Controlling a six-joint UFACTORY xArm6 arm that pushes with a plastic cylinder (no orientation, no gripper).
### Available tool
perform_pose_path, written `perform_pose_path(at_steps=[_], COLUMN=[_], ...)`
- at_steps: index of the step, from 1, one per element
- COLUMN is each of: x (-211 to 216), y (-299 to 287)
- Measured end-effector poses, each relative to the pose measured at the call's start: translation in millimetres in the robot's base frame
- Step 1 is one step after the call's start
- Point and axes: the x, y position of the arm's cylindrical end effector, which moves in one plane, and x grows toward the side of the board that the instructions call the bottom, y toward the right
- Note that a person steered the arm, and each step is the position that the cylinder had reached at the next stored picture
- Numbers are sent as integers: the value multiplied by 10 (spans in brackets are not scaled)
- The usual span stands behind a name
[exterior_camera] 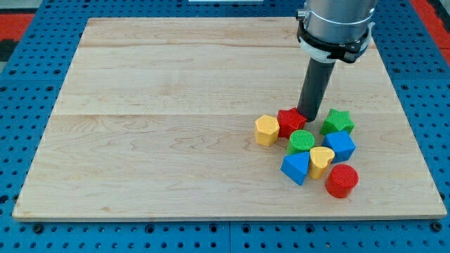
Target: Move your arm towards the bottom right corner of the board
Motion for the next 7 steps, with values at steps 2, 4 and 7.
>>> perform_pose_path(at_steps=[2, 4, 7], x=[-562, -825, 288], y=[-90, 1028, 1999])
